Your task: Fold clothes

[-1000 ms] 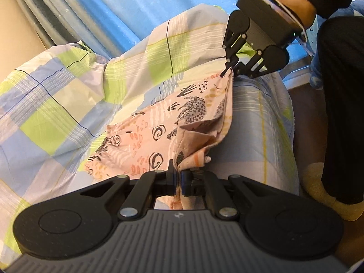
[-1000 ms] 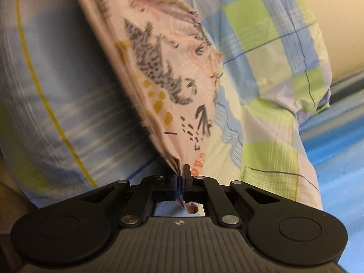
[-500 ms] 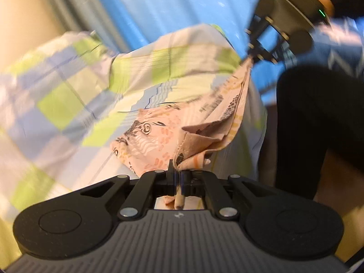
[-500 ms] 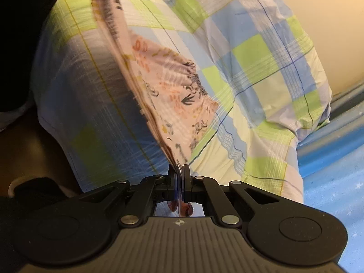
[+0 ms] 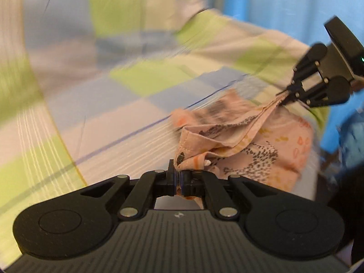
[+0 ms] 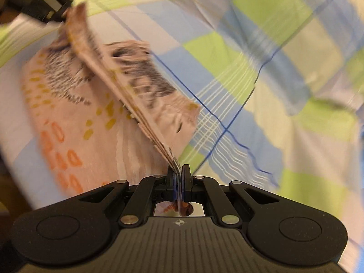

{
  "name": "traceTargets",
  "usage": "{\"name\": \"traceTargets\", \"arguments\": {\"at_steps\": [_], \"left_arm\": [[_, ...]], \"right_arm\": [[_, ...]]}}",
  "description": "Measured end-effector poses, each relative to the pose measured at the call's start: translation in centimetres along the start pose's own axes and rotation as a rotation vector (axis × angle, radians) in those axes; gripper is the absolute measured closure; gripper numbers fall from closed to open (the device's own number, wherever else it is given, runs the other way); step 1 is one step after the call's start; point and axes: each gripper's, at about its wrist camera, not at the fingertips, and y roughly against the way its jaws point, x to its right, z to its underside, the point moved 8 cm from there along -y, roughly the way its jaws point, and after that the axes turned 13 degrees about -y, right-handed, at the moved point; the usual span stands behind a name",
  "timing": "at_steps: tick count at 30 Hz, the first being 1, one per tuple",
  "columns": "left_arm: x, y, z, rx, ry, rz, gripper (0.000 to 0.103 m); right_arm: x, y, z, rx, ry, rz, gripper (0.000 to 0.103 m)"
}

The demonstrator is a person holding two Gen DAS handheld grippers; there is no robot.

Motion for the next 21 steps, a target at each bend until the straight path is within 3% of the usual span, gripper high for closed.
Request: {"name": "traceTargets", "arguments": {"at_steps": [1, 3, 5, 9, 12, 17, 20, 21], "left_arm": [[-0.5, -0.7, 0.4, -0.004, 0.037, 0.011, 0.101], [-0.9, -1.0, 0.6, 0.022, 0.077, 0.024, 0.101], [-1.0, -0.8, 0.8, 0.038, 0.091, 0.026, 0.1], [-1.4, -0.6, 1.5, 0.083, 0.168, 0.034, 0.098], [-1.7, -0.8, 1.5, 0.121, 0.216, 0.045, 0.098], [-2.1, -0.9, 1.4, 0.161, 0.26, 0.048, 0.096], [-2.5, -1.1, 1.5, 0.189, 0.315, 0.073, 0.1], [-2.5, -1.0, 1.6, 0.194, 0.328, 0.08, 0.102]], "right_arm": [[0.5, -0.7, 0.0, 0.003, -0.04, -0.024, 0.098], [1.5, -1.4, 0.3, 0.026, -0.131, -0.073, 0.082], [2.6, -1.4, 0.8, 0.07, -0.234, -0.124, 0.073], [4.3, -1.2, 2.8, 0.161, -0.483, -0.257, 0.073], [4.4, -1.2, 3.8, 0.226, -0.567, -0.3, 0.069], [5.5, -1.5, 4.9, 0.324, -0.771, -0.396, 0.069], [6.5, -1.8, 5.3, 0.326, -0.897, -0.42, 0.096], [6.7, -1.6, 5.1, 0.329, -0.919, -0.422, 0.096]]}}
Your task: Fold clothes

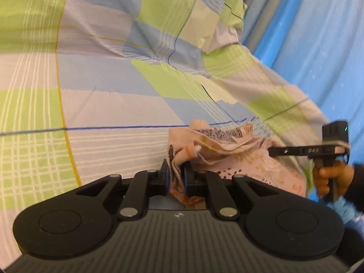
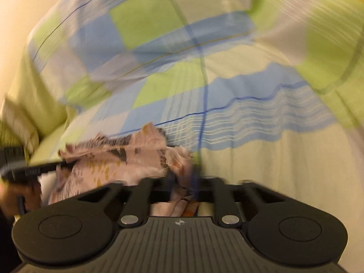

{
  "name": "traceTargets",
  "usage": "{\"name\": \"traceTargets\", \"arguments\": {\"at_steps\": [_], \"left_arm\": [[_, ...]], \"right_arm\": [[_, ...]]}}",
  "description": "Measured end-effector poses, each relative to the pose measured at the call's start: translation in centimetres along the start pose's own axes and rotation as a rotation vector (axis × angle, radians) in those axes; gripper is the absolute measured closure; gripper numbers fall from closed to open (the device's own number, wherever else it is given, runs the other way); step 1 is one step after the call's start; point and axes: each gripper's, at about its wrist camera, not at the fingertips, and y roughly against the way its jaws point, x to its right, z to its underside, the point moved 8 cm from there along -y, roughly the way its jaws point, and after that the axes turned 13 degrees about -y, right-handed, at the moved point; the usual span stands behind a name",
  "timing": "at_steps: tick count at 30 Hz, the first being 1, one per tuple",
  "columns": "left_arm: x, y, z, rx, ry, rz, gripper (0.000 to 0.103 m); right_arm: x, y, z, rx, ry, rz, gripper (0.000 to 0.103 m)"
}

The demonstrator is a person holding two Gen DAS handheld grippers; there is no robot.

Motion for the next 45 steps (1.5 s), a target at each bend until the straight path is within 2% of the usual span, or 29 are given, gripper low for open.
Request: {"name": "traceTargets", "arguments": {"at_steps": [4, 8, 12, 20, 22, 23, 24, 26, 28, 29, 32, 34, 37, 39, 40, 41, 42, 44, 45], "left_arm": [[0.1, 1.5, -1.0, 0.055, 0.007, -0.004, 0.102], [-0.8, 1.1, -0.9, 0.049, 0.03, -0.033, 0.102], [-2.0, 0.6, -0.6, 0.04, 0.105, -0.03, 0.1], [-3.2, -0.4, -0.8, 0.033, 0.146, -0.051, 0.1], [-3.5, -0.2, -0.8, 0.039, 0.169, -0.06, 0.096], [-3.9, 0.0, -0.7, 0.043, 0.18, -0.078, 0.09], [-4.2, 0.6, -0.8, 0.049, 0.186, -0.11, 0.088], [-5.0, 1.9, -0.9, 0.064, 0.194, -0.184, 0.09], [-5.4, 3.4, -1.1, 0.074, 0.179, -0.248, 0.09], [-4.9, 4.1, -1.3, 0.075, 0.14, -0.265, 0.09], [-0.7, 5.8, -1.8, 0.053, -0.102, -0.297, 0.088], [3.6, 6.1, -1.2, 0.033, -0.324, -0.274, 0.083], [10.6, 5.6, 1.4, 0.01, -0.683, -0.203, 0.071], [14.6, 4.9, 3.8, -0.015, -0.971, -0.179, 0.06], [16.1, 4.4, 5.1, -0.042, -1.112, -0.185, 0.06], [16.8, 3.9, 6.3, -0.077, -1.204, -0.192, 0.06], [17.3, 3.3, 7.3, -0.115, -1.276, -0.197, 0.06], [17.5, 2.3, 8.7, -0.181, -1.337, -0.196, 0.063], [17.6, 2.0, 9.0, -0.189, -1.361, -0.206, 0.063]], "right_arm": [[-1.7, 1.2, -1.1, 0.049, 0.029, -0.015, 0.097], [-2.8, 0.4, -2.7, 0.068, 0.051, -0.008, 0.098], [-1.4, -2.3, -2.6, 0.024, 0.038, 0.068, 0.098], [0.1, -2.1, -2.8, 0.078, -0.011, 0.096, 0.099], [0.4, -1.8, -3.0, 0.089, -0.026, 0.109, 0.098], [0.5, -1.4, -3.2, 0.105, -0.03, 0.131, 0.095], [0.7, -0.9, -3.3, 0.127, -0.029, 0.166, 0.093], [0.5, 0.2, -3.2, 0.154, -0.007, 0.222, 0.092], [-0.8, 1.8, -2.4, 0.167, 0.052, 0.231, 0.091], [-1.8, 2.4, -1.3, 0.166, 0.109, 0.239, 0.09], [-5.0, 4.2, 2.1, 0.161, 0.296, 0.264, 0.089], [-7.1, 5.0, 5.0, 0.149, 0.44, 0.281, 0.089], [-9.3, 4.8, 10.4, 0.112, 0.675, 0.327, 0.087], [-9.9, 4.1, 13.5, 0.088, 0.832, 0.384, 0.077], [-10.2, 3.7, 15.0, 0.075, 0.911, 0.413, 0.076], [-10.3, 3.2, 15.9, 0.069, 0.977, 0.443, 0.076], [-10.3, 2.6, 16.8, 0.065, 1.041, 0.472, 0.076], [-10.5, 1.4, 18.1, 0.066, 1.157, 0.529, 0.076], [-10.4, 0.6, 18.3, 0.071, 1.207, 0.559, 0.076]]}}
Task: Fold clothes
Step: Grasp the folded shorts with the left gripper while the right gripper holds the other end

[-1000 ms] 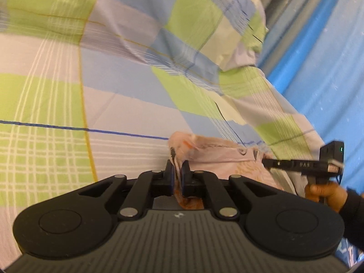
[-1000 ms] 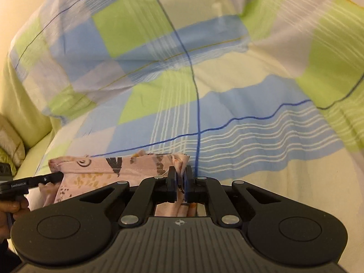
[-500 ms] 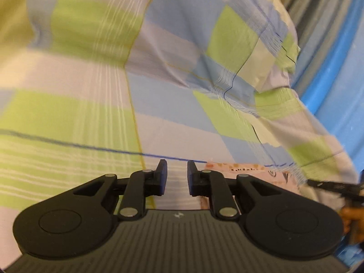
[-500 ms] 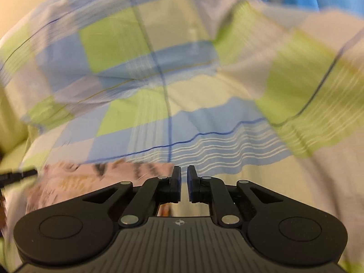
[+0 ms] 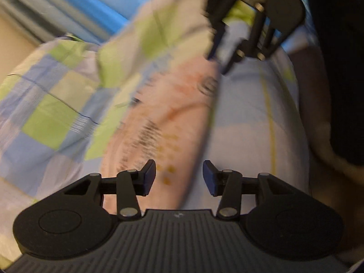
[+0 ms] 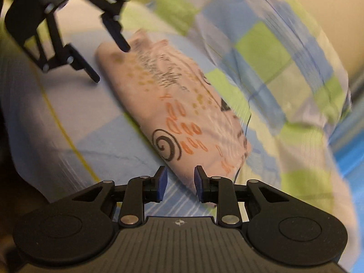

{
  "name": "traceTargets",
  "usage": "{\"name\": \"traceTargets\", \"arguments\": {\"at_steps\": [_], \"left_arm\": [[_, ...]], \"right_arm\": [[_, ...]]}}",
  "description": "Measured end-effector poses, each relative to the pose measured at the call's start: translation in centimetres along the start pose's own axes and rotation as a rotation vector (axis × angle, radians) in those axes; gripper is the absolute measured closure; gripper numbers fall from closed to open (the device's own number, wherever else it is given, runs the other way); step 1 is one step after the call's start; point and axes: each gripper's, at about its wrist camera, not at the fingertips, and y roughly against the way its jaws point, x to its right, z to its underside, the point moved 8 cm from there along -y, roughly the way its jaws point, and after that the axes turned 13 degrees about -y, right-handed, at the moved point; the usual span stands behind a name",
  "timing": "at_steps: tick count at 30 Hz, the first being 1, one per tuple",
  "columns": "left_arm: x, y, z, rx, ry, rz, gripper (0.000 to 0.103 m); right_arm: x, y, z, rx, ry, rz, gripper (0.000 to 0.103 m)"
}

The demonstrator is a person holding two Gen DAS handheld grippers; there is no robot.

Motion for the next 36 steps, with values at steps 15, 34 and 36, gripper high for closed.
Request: {"name": "traceTargets", "arguments": {"at_steps": [15, 34, 36], "left_arm": [[-0.6, -0.3, 2.3, -0.05, 0.075, 0.015, 0.097], [-0.1, -1.0, 2.1, -0.061, 0.018, -0.007, 0.101], [-0.1, -0.9, 2.2, -0.06, 0.016, -0.006, 0.101]], "right_arm": [[7.9, -2.0, 6.1, -0.188, 0.005, 0.197, 0.103], [-0.2, -3.9, 1.0, 0.005, 0.203, 0.07, 0.095], [1.0, -4.1, 2.1, -0.036, 0.215, 0.095, 0.095]]}}
